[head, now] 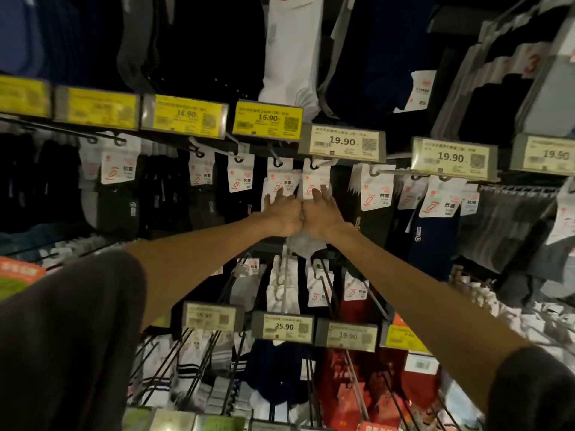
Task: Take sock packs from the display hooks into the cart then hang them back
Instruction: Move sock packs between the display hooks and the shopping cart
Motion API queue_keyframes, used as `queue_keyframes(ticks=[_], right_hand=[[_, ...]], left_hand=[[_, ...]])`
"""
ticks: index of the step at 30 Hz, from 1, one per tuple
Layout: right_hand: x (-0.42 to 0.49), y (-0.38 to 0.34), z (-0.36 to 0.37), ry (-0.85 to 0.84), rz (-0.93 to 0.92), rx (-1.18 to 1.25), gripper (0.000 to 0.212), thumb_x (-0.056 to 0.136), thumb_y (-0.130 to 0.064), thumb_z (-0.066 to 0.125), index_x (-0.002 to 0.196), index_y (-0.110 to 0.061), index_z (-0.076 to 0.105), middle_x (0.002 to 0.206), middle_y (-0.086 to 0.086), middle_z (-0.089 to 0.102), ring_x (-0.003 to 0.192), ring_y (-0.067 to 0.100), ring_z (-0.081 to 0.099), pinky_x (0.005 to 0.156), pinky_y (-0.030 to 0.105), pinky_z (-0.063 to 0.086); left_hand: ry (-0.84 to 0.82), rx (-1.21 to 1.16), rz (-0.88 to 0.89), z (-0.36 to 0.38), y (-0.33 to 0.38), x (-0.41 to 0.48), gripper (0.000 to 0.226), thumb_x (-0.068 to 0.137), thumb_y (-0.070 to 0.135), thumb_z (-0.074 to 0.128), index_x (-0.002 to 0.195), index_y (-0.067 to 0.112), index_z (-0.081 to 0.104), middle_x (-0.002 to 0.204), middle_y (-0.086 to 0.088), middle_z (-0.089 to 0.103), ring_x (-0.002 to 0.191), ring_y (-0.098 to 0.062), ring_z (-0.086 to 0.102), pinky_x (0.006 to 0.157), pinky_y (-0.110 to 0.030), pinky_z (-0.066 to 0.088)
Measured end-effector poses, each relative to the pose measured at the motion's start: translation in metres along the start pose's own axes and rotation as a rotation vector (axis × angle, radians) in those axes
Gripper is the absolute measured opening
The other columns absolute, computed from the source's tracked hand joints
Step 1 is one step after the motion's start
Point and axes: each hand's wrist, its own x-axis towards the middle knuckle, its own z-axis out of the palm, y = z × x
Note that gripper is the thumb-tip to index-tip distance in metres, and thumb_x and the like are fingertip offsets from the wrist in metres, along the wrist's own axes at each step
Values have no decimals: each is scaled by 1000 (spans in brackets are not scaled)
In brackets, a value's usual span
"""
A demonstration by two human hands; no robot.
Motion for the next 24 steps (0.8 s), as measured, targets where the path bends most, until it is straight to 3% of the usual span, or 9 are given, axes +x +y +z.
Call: queue_keyframes(ticks=[3, 6, 9, 12, 15, 18, 20, 22, 24], right_hand=[[-41, -20, 2, 177, -63, 142, 33, 86, -22, 60, 116, -8, 62, 123, 20, 52, 126, 36, 40, 106, 45, 36], [-88, -46, 2, 310, -120, 278, 22, 88, -12, 57, 106, -3, 65, 111, 18, 58, 114, 32, 46, 97, 41, 40], [-142, -76, 10, 409, -176, 348, 24, 86, -9, 59, 107, -1, 66, 110, 18, 61, 109, 32, 48, 94, 34, 37], [-190, -107, 28, 339, -137, 367, 31, 88, -16, 55, 115, -5, 64, 119, 16, 60, 115, 33, 48, 96, 32, 35], [-230, -132, 48, 250, -114, 397, 28, 87, -15, 52, 110, -5, 66, 116, 14, 62, 115, 33, 49, 96, 29, 34], [-269, -155, 77, 166, -77, 436, 28, 91, -12, 56, 117, -7, 64, 120, 10, 60, 121, 27, 45, 96, 17, 29], [-294, -167, 103, 125, -61, 494, 27, 91, -11, 57, 117, -7, 65, 117, 10, 60, 119, 26, 48, 98, 21, 33], [-319, -175, 134, 72, -30, 561, 26, 91, -10, 57, 116, -7, 65, 115, 10, 61, 115, 27, 51, 97, 30, 41], [-344, -181, 168, -33, 19, 611, 29, 92, -14, 51, 116, -9, 66, 115, 10, 59, 111, 24, 52, 93, 28, 42]], left_hand=[[117, -63, 96, -3, -7, -57, 36, 92, 12, 49, 126, 6, 57, 137, -20, 51, 142, -39, 26, 118, -50, 16], [243, -198, 227, 4, -26, -114, 50, 87, 28, 32, 119, 2, 61, 118, -18, 62, 117, -36, 49, 108, -43, 34], [340, -335, 265, 22, -43, -176, 39, 93, 10, 47, 130, 5, 57, 119, -16, 62, 115, -31, 52, 102, -25, 35], [341, -445, 243, 43, -61, -234, 44, 95, 7, 53, 139, 10, 52, 130, -14, 59, 117, -27, 57, 101, -30, 44], [307, -506, 222, 68, -79, -278, 41, 97, 8, 53, 137, 11, 54, 124, -10, 64, 95, -20, 62, 80, -19, 46], [297, -548, 176, 99, -96, -321, 37, 97, 9, 54, 133, 12, 58, 121, -9, 66, 108, -22, 62, 89, -29, 49], [257, -584, 85, 126, -107, -347, 33, 97, 9, 53, 129, 10, 59, 120, -9, 67, 110, -22, 62, 93, -34, 49], [157, -610, -14, 158, -119, -374, 31, 97, 8, 54, 127, 11, 59, 119, -7, 67, 109, -19, 62, 95, -30, 48], [71, -627, -88, 190, -131, -402, 36, 96, 9, 55, 131, 13, 57, 118, -7, 67, 108, -20, 62, 94, -31, 48]])
